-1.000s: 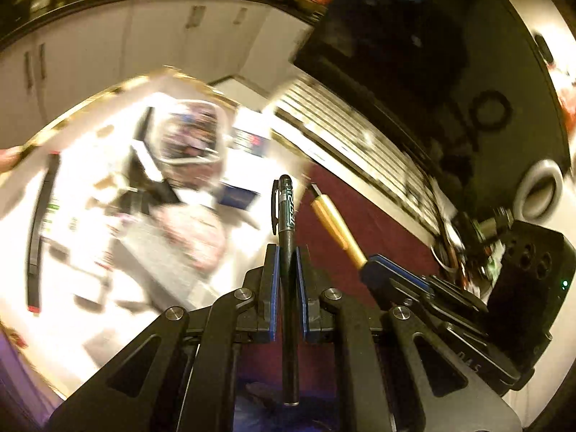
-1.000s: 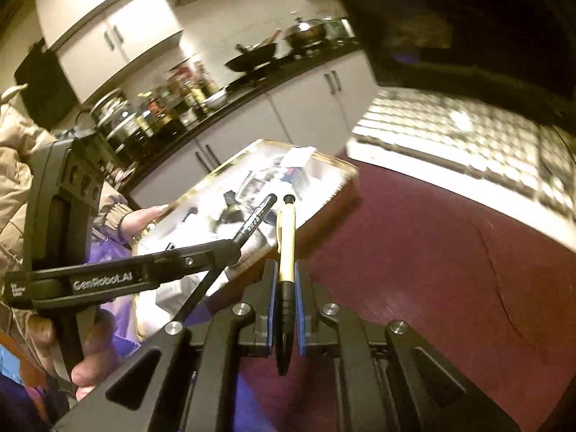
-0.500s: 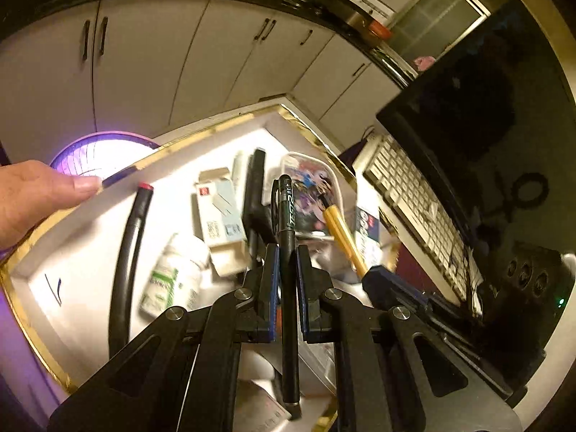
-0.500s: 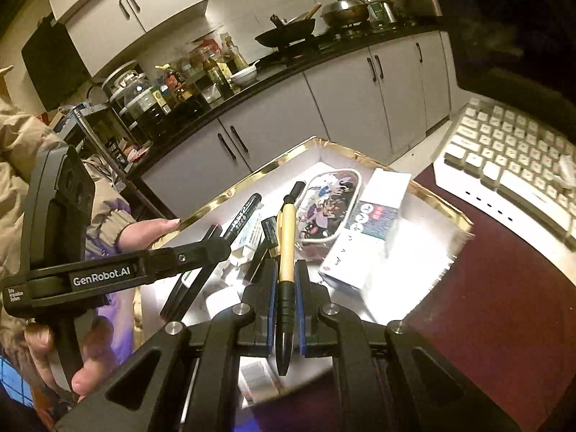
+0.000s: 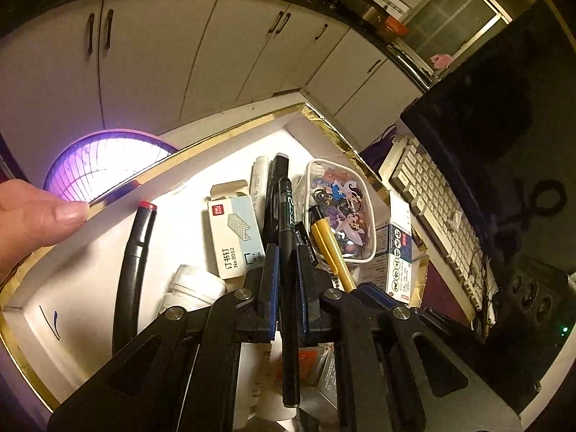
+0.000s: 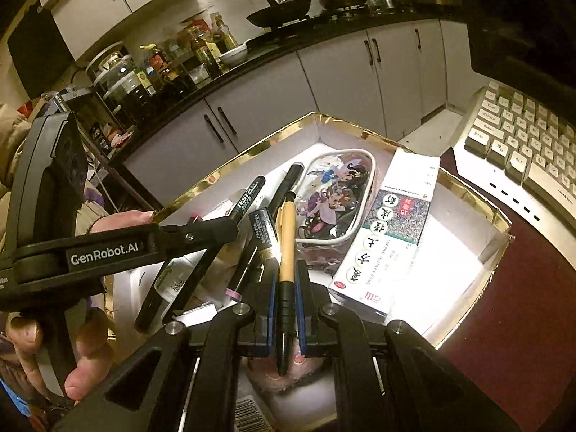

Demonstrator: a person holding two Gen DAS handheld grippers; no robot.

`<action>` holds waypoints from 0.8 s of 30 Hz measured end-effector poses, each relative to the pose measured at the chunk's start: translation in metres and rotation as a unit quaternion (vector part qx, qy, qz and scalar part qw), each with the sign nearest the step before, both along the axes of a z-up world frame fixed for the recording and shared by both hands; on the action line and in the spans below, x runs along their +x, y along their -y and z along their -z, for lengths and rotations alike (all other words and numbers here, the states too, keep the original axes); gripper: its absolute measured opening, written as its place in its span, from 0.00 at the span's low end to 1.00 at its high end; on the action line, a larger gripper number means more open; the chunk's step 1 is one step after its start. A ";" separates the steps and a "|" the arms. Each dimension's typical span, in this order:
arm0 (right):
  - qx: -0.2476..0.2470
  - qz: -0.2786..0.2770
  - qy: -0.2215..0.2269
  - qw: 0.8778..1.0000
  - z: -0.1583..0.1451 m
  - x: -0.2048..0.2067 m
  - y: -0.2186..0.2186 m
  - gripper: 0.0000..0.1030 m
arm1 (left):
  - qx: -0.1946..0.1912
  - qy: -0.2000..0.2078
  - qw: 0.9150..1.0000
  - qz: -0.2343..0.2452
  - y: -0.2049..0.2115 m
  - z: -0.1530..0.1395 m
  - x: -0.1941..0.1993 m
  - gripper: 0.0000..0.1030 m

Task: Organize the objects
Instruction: 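Lower the pen and pencil into the tray and open both tools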

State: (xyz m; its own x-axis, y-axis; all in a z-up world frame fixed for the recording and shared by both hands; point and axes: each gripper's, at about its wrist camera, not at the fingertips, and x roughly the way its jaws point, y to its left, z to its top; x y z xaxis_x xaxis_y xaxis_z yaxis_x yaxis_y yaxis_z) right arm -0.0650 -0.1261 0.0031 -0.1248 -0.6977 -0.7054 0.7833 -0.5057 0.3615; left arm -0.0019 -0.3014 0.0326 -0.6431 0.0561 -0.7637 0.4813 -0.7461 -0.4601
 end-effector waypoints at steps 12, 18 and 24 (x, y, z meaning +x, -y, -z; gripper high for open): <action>-0.013 0.017 0.029 0.999 -0.002 0.005 -0.010 0.08 | -0.090 0.010 0.994 -0.062 -0.013 -0.018 0.022 0.53; -0.032 0.027 0.033 0.999 -0.016 0.023 -0.041 0.21 | -0.229 0.036 0.971 -0.054 -0.054 -0.036 0.036 0.54; -0.024 0.060 0.011 0.998 -0.025 0.040 -0.074 0.40 | -0.260 0.059 0.964 -0.019 -0.077 -0.033 0.037 0.54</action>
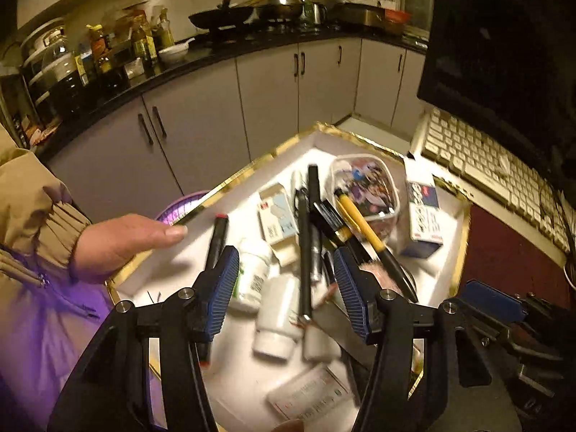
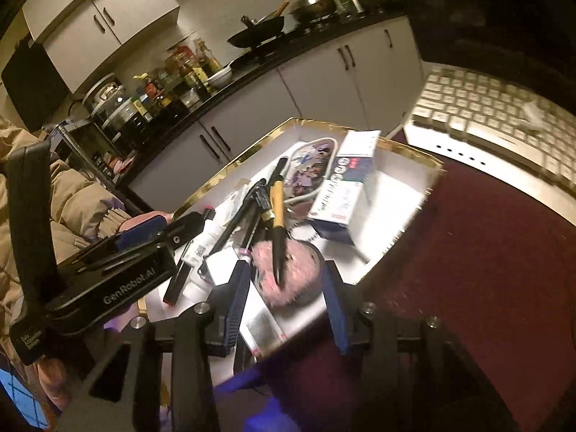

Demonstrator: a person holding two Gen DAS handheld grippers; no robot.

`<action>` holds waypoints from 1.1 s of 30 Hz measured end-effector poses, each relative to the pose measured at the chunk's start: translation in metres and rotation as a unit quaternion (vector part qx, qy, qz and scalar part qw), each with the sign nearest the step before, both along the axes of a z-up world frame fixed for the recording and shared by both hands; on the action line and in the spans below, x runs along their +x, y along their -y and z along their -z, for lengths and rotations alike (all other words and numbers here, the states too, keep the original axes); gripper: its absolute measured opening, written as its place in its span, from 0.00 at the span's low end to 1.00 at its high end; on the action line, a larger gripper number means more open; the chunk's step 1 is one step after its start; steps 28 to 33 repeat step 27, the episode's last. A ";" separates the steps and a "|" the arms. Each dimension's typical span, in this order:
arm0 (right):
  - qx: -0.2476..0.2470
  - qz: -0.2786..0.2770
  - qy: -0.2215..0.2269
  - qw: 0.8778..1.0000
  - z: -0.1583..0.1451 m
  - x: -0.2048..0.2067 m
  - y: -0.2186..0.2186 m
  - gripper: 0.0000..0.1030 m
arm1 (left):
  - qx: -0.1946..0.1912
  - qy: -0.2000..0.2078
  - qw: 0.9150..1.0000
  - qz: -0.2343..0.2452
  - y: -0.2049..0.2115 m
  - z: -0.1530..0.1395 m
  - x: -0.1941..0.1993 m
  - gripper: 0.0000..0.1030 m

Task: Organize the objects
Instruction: 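Lower the pen and pencil into the tray and open both tools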

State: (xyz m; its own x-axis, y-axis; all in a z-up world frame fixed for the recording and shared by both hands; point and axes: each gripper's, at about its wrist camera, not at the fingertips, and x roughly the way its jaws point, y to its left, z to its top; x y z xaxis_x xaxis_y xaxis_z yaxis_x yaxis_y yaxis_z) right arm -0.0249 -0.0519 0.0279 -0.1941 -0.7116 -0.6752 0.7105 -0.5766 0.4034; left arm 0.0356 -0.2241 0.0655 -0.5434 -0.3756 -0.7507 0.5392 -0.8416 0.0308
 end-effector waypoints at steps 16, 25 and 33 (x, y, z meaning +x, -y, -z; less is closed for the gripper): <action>0.007 -0.022 0.007 1.000 0.000 0.026 -0.026 0.40 | -0.031 0.005 1.000 -0.001 -0.035 -0.016 0.016 0.65; 0.000 -0.020 0.010 1.000 -0.002 0.029 -0.032 0.40 | -0.006 0.005 1.000 0.000 -0.034 -0.012 0.013 0.65; 0.004 -0.019 0.011 1.000 -0.001 0.029 -0.031 0.40 | 0.000 -0.001 1.000 -0.003 -0.032 -0.011 0.015 0.65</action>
